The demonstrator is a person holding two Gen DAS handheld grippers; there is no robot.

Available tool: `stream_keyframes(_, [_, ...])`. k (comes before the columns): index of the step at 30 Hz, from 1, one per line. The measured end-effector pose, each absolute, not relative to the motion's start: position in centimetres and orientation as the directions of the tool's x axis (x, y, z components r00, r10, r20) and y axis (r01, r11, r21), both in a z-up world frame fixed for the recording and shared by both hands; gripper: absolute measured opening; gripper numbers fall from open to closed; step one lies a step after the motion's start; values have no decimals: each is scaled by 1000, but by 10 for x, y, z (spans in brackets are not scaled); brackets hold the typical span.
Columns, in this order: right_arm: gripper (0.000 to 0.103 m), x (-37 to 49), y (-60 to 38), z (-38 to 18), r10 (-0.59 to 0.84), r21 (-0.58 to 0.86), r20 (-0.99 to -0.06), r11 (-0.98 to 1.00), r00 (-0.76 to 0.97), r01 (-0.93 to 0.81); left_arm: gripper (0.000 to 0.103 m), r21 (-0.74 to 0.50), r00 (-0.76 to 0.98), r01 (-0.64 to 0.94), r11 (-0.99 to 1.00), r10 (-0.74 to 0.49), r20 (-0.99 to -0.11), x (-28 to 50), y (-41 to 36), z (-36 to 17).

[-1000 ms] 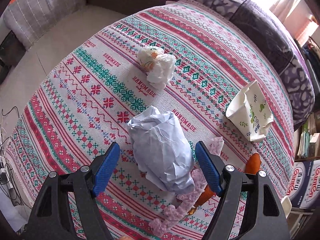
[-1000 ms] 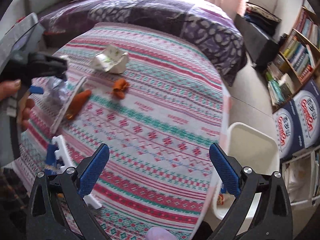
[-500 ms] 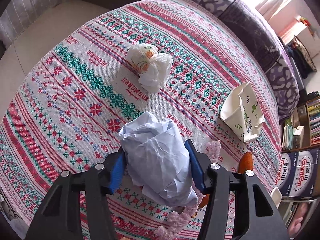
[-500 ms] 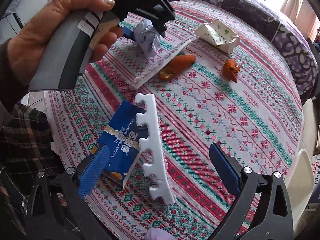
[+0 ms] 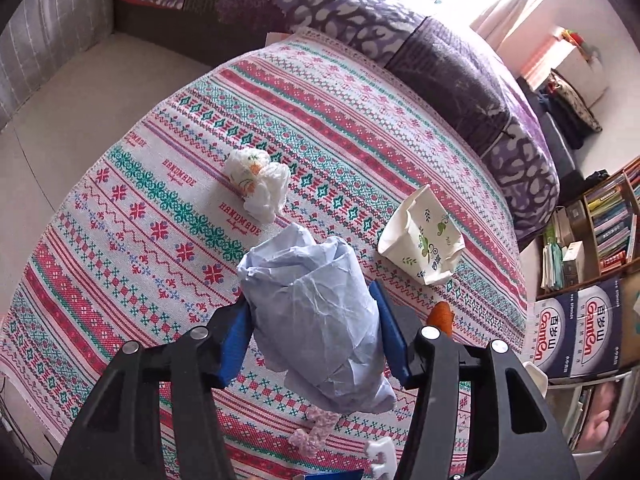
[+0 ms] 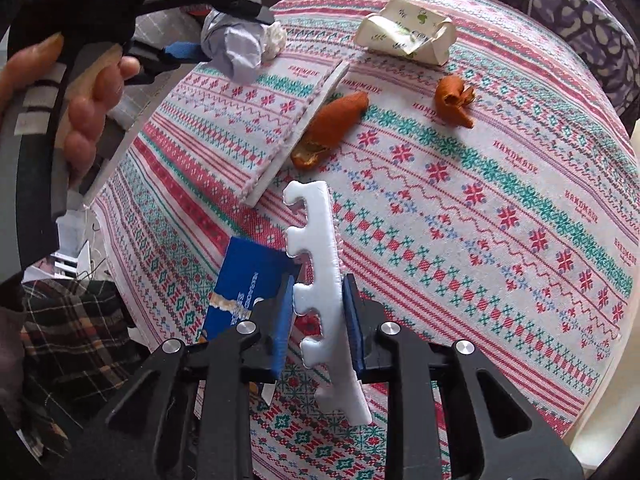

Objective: Collect trash
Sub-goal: 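Carry the white foam piece into the bin and open the right gripper while the left holds the bag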

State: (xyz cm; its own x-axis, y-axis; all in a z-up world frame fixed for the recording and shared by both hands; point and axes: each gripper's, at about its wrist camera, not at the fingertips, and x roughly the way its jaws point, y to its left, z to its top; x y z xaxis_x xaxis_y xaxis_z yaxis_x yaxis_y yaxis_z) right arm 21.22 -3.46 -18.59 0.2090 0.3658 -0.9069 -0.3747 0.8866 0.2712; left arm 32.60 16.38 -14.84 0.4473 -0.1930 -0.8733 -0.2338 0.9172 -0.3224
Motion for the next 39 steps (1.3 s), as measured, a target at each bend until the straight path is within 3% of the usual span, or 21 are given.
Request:
stream_keyframes(17, [23, 245, -101, -128, 304, 266, -811, 952, 500, -149, 55, -199, 635, -189, 961, -35, -772, 310, 148, -90])
stream_keyframes(25, [24, 241, -129, -113, 257, 275, -773, 960, 579, -59, 55, -227, 653, -191, 955, -49, -756, 307, 144, -79])
stream_keyframes(39, [24, 231, -190, -90, 78, 228, -738, 964, 670, 138, 56, -173, 696, -83, 981, -67, -715, 299, 75, -65])
